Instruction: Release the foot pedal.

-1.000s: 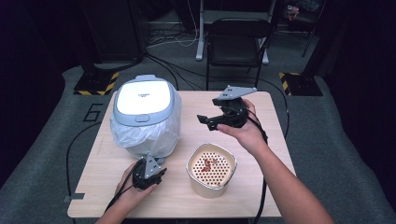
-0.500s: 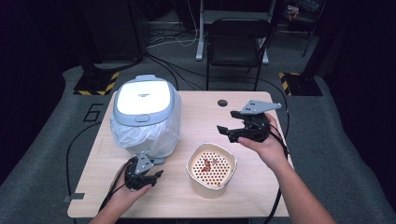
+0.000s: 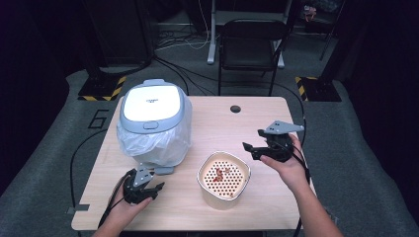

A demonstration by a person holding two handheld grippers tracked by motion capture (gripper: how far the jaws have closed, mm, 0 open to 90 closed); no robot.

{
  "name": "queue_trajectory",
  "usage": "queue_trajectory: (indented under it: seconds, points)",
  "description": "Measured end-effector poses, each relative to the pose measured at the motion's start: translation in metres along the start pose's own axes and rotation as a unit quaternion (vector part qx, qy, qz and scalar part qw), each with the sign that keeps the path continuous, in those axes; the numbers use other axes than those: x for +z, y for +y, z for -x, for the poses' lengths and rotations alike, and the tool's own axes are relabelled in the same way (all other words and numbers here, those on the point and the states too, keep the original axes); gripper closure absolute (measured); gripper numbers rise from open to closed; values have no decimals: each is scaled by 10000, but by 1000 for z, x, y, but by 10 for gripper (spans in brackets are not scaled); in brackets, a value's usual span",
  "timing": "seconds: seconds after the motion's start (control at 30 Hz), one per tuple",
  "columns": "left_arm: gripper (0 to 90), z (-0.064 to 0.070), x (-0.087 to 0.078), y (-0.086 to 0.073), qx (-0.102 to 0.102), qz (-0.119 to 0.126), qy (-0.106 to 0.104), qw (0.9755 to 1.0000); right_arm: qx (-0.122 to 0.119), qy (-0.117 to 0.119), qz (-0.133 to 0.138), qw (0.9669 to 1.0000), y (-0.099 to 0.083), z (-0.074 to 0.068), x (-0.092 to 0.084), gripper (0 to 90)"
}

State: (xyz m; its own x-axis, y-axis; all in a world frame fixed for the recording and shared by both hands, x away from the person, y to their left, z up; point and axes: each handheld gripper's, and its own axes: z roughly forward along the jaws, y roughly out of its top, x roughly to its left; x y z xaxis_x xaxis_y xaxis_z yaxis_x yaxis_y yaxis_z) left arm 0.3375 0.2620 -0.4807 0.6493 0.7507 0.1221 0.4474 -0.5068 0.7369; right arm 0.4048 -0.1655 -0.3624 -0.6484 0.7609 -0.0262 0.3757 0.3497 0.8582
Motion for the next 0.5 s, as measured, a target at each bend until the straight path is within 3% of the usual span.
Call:
queue_trajectory:
  seconds: [0.27, 0.37, 0.4, 0.5]
  points:
    - [443, -5, 0, -5, -47, 12, 65, 10000, 398, -353, -22, 9986, -38, 16, -8, 266]
    - [441, -7, 0, -6, 44, -36, 114, 9999, 509, -543, -52, 9972, -54, 22, -12, 266]
    - [440, -6, 1, -7, -39, -11, 106, 9999, 541, -553, -56, 9970, -58, 23, -13, 266]
    - [439, -8, 1, -8, -36, -69, 108, 9999, 650, -676, -105, 9955, -72, 27, -16, 266]
